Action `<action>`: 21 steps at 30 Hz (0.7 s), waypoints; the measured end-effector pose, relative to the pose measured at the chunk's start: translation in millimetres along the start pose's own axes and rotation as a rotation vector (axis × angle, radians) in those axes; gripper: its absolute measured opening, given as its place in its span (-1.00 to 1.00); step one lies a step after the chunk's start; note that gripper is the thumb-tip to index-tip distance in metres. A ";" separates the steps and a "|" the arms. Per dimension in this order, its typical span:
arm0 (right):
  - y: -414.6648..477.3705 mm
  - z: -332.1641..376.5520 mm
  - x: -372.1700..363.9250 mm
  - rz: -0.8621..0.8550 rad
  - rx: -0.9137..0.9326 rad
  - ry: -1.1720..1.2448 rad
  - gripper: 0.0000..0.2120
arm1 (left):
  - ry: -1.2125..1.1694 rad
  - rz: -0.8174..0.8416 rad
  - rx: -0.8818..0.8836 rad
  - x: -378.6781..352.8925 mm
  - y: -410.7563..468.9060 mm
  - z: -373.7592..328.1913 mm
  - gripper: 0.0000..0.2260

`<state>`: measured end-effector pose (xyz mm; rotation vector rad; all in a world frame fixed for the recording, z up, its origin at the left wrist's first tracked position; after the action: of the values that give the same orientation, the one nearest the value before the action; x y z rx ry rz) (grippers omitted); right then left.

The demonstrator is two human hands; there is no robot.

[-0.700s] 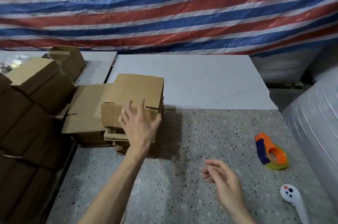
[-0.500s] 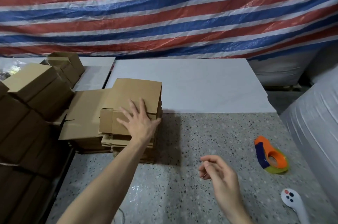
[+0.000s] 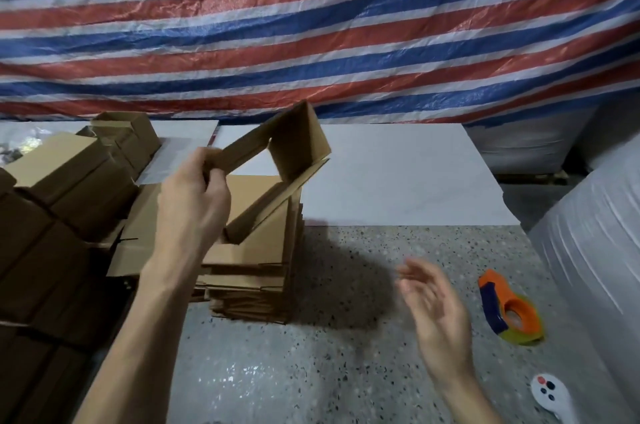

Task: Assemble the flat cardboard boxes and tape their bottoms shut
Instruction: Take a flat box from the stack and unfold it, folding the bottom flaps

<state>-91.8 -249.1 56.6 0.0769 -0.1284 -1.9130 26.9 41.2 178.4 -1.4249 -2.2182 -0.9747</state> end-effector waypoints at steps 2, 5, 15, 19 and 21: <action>11.0 19.4 0.1 0.030 0.068 0.014 -0.53 | -0.091 0.173 -0.045 9.6 -12.1 -21.6 -0.77; 22.6 33.8 6.8 0.087 0.029 0.054 -0.21 | -0.155 0.483 -0.021 -3.6 -38.9 -23.6 -0.78; -13.4 -146.6 27.1 0.190 -0.673 -0.452 -0.55 | -0.253 0.670 0.705 -166.9 -193.0 118.2 -0.88; -30.6 -204.9 21.8 0.135 -0.804 -0.475 -0.61 | -0.361 0.593 1.257 -199.8 -246.5 164.4 -0.67; -31.2 -209.3 14.4 0.191 -0.792 -0.490 -0.62 | -0.506 0.533 1.396 -209.9 -251.9 173.3 -0.57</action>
<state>-101.4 -263.0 -154.9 -0.9032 0.2894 -1.6370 -89.1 -44.8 -163.2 -1.3394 -1.7768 1.0462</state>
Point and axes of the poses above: each hand's wrist, its own y-axis towards the middle knuckle, its own x-axis out of the back of the hand, z = x × y, the point moved 4 cm from there along y, towards the middle knuckle, and after that the axes turned 1 degree about -z, right-handed, at the moved point
